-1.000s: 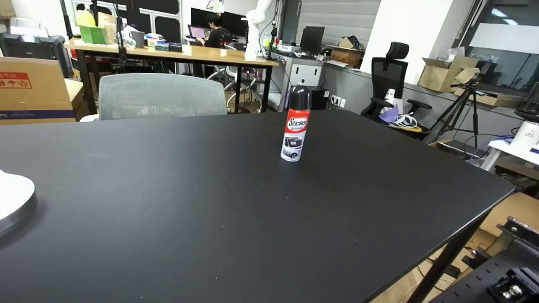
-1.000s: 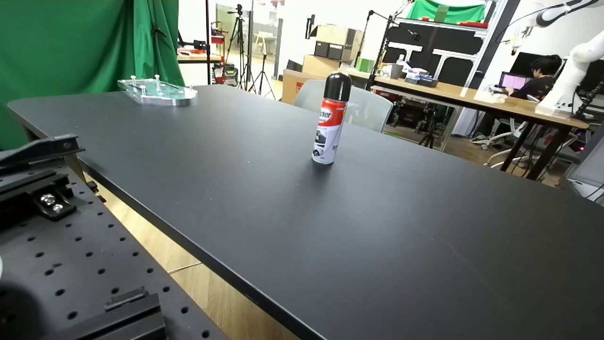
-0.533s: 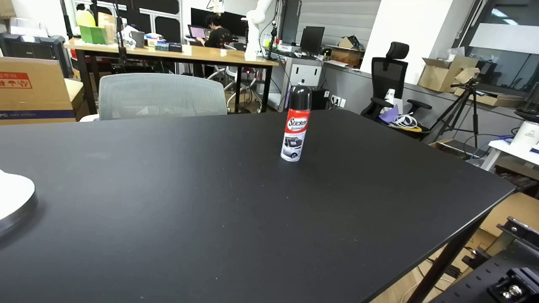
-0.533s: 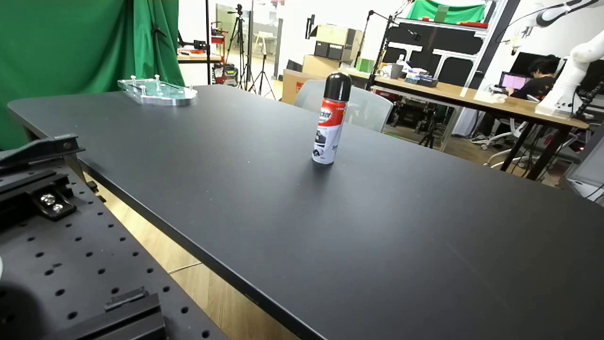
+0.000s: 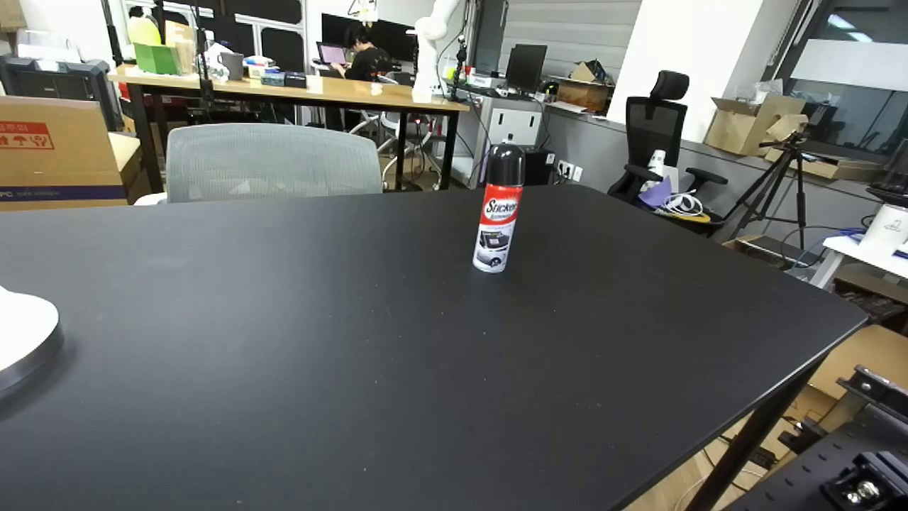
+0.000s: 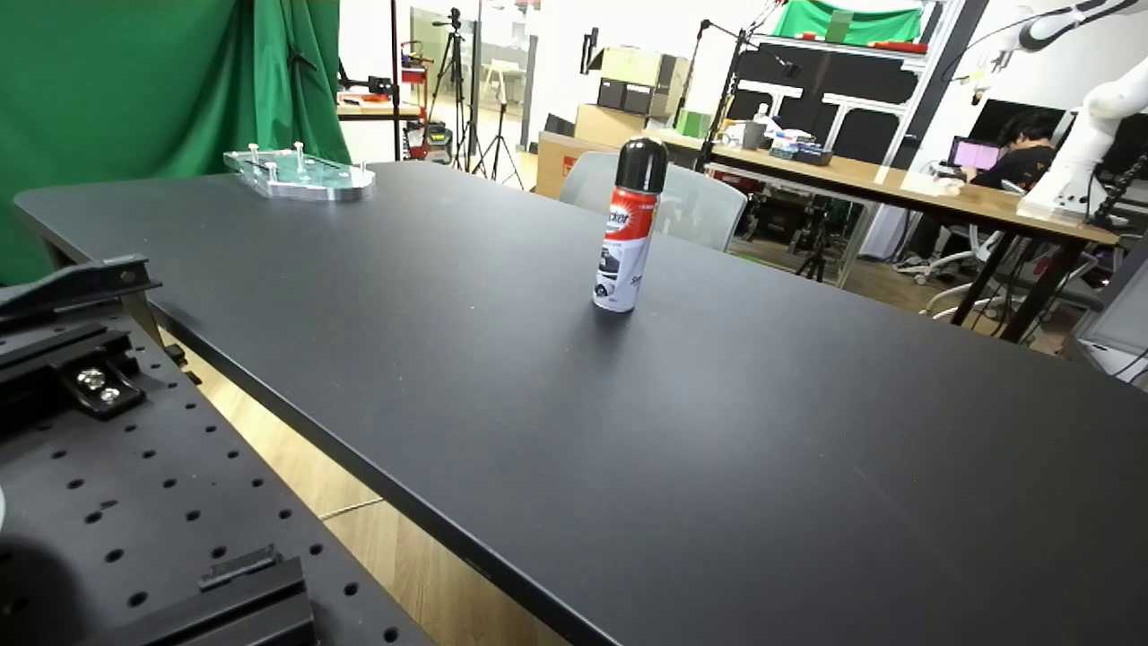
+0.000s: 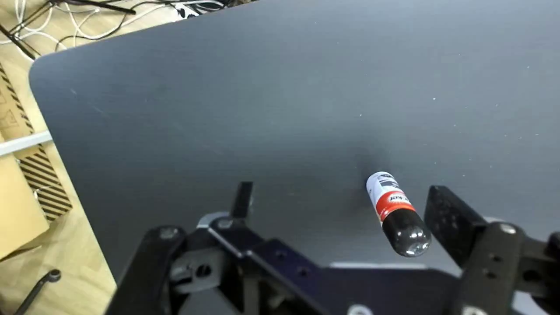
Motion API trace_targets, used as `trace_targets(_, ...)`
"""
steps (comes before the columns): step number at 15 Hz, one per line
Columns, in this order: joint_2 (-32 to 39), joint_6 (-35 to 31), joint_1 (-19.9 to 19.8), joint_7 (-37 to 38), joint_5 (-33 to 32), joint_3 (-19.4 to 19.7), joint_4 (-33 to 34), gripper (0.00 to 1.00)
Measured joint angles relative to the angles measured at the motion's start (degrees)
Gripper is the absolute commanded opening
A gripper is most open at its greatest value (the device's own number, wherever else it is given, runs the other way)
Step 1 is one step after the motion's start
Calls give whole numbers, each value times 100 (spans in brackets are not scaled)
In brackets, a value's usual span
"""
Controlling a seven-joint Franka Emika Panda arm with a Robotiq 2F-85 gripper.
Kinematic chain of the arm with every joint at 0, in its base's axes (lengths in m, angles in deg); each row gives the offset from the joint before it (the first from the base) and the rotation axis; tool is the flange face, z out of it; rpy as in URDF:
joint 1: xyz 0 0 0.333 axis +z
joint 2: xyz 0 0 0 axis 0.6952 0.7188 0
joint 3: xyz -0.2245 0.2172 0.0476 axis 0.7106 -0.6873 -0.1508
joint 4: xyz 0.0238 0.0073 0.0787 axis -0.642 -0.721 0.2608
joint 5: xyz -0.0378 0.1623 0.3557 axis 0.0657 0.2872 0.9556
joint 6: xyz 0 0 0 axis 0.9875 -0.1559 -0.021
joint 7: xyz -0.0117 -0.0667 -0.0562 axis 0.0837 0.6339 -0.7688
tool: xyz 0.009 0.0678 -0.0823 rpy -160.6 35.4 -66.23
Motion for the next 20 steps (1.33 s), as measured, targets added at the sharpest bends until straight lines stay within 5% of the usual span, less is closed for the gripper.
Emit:
trace_targets(11,2164,-2507,405,1,67,-218,9,100)
trace_targets(20,2510,-2705,450,-2,110,-251,82,100)
